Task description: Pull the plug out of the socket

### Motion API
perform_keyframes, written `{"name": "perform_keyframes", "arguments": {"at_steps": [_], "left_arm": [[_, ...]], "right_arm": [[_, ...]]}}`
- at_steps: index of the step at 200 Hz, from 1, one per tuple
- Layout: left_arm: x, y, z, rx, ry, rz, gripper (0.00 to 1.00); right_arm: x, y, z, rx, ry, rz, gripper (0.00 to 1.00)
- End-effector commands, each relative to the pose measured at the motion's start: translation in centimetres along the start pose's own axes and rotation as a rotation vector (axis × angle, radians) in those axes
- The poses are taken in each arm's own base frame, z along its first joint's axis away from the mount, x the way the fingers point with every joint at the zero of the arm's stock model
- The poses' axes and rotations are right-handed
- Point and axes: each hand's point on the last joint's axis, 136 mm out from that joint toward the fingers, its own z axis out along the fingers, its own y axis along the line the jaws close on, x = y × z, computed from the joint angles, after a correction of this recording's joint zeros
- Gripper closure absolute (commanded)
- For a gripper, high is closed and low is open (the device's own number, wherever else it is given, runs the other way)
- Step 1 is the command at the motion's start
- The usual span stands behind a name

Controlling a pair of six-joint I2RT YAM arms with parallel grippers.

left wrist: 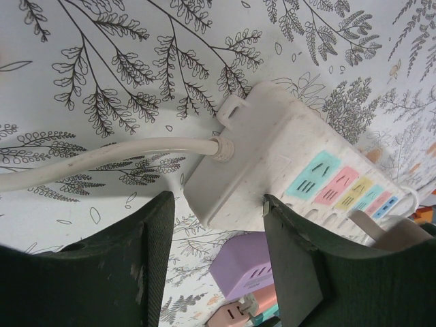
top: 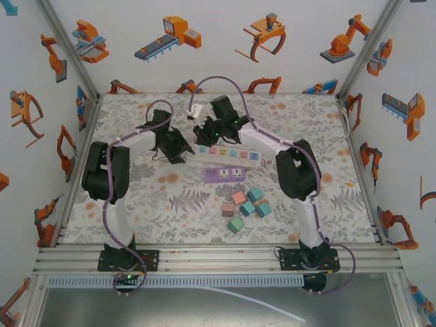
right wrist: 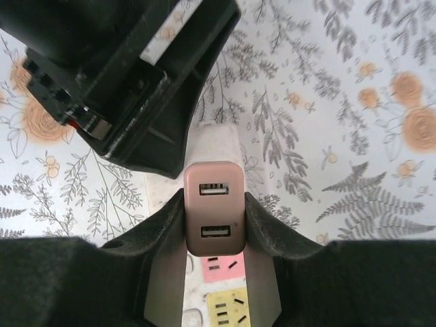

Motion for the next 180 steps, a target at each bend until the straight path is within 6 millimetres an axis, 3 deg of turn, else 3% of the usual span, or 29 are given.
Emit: {"name": "perform_keyframes", "arguments": {"at_steps": [1, 27, 62, 110, 145, 180], "left_arm": [[0.8, 3.8, 0.8, -0.136, 0.002, -0.017, 0.44], [0.1, 2.1, -1.0, -0.089, -0.027, 0.008, 0.38], [-1.4, -1.0, -5.1, -0.009, -0.107, 0.049, 0.34], [-2.5, -6.2, -13.5, 0.157, -0.238, 0.186, 0.25], [-1.5, -8.2, -20.7, 0.267, -0.372, 0.351, 0.19], [2.8, -8.9, -27.3, 0.429, -0.499, 0.660, 0.19]], "right_arm": [[-3.6, -0.6, -2.7, 0.032, -0.092, -0.012, 0.91], [-5.5, -1.1, -4.9, 0.076, -0.126, 0.051, 0.90], [-7.9, -1.2, -8.9, 0.144, -0.183, 0.150, 0.90], [-10.8, -0.9, -17.0, 0.279, -0.372, 0.286, 0.89], [-9.8, -0.4, -22.4, 0.374, -0.519, 0.438, 0.90], [-6.9, 2.1, -25.0, 0.370, -0.579, 0.572, 0.90]]}}
